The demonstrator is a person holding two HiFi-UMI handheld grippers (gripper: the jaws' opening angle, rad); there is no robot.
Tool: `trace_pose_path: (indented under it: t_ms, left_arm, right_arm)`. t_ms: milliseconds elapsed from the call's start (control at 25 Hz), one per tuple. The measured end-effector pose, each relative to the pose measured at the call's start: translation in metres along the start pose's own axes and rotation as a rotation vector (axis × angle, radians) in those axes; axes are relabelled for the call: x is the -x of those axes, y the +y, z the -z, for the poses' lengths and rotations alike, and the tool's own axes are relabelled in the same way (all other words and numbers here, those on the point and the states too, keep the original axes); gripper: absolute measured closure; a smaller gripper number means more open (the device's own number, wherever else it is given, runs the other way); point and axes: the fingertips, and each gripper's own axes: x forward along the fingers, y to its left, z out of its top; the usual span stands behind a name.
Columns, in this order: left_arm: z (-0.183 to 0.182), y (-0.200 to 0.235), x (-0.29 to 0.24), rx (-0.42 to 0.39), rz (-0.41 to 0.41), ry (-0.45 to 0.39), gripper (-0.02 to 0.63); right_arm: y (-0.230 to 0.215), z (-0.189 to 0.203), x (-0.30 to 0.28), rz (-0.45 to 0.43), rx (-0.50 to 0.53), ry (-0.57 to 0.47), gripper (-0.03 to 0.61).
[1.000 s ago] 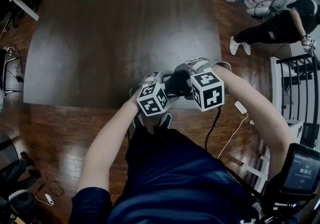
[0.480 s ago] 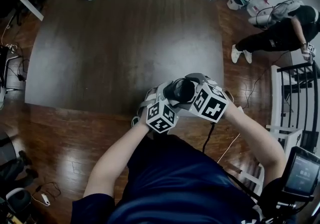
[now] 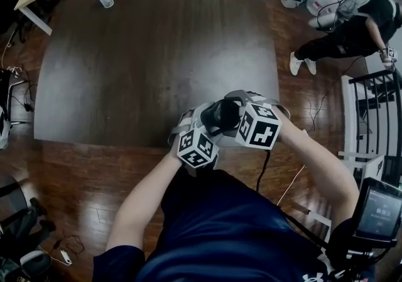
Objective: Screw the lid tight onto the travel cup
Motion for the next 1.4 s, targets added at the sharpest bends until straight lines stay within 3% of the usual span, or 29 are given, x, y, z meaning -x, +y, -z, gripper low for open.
trace_pose_path:
  t_ms: [120, 200, 320, 440, 520, 560, 640, 800, 960, 1080, 1400]
  left_arm:
    - [0.003, 0.001, 0.003, 0.052, -0.073, 0.001, 0.224]
    - [0.007, 0.007, 0.014, 0.106, -0.098, 0.004, 0.223]
    - [0.012, 0.026, 0.056, 0.239, -0.190, -0.023, 0.224]
    - [0.008, 0.050, 0.105, 0.415, -0.296, -0.085, 0.261]
    - [-0.009, 0.053, 0.124, 0.513, -0.323, -0.143, 0.320]
    - [-0.020, 0.051, 0.131, 0.537, -0.333, -0.172, 0.361]
    - [-0.043, 0.046, 0.143, 0.556, -0.355, -0.236, 0.460]
    - [-0.099, 0.045, 0.165, 0.543, -0.391, -0.319, 0.609]
    - [-0.160, 0.045, 0.166, 0.381, -0.444, -0.379, 0.609]
    - [-0.174, 0.037, 0.158, 0.295, -0.453, -0.378, 0.607]
    - [-0.173, 0.044, 0.160, 0.333, -0.476, -0.371, 0.575]
  right_arm:
    - [-0.003, -0.007, 0.004, 0.074, -0.100, -0.111, 0.163]
    - [-0.020, -0.008, 0.028, 0.153, -0.195, -0.276, 0.163]
    - [-0.059, 0.023, 0.091, 0.313, -0.572, -0.626, 0.179]
    - [-0.068, 0.079, 0.119, 0.417, -0.984, -0.891, 0.408]
    - [-0.054, 0.110, 0.121, 0.459, -1.136, -0.985, 0.534]
    - [-0.044, 0.119, 0.124, 0.479, -1.172, -1.017, 0.555]
    - [-0.025, 0.122, 0.137, 0.532, -1.174, -1.058, 0.565]
    - [-0.008, 0.097, 0.173, 0.667, -1.016, -1.074, 0.568]
    - [-0.017, 0.082, 0.198, 0.860, -0.784, -0.958, 0.568]
    - [-0.016, 0.079, 0.203, 0.898, -0.749, -0.971, 0.568]
    - [-0.019, 0.080, 0.219, 0.907, -0.730, -1.008, 0.568]
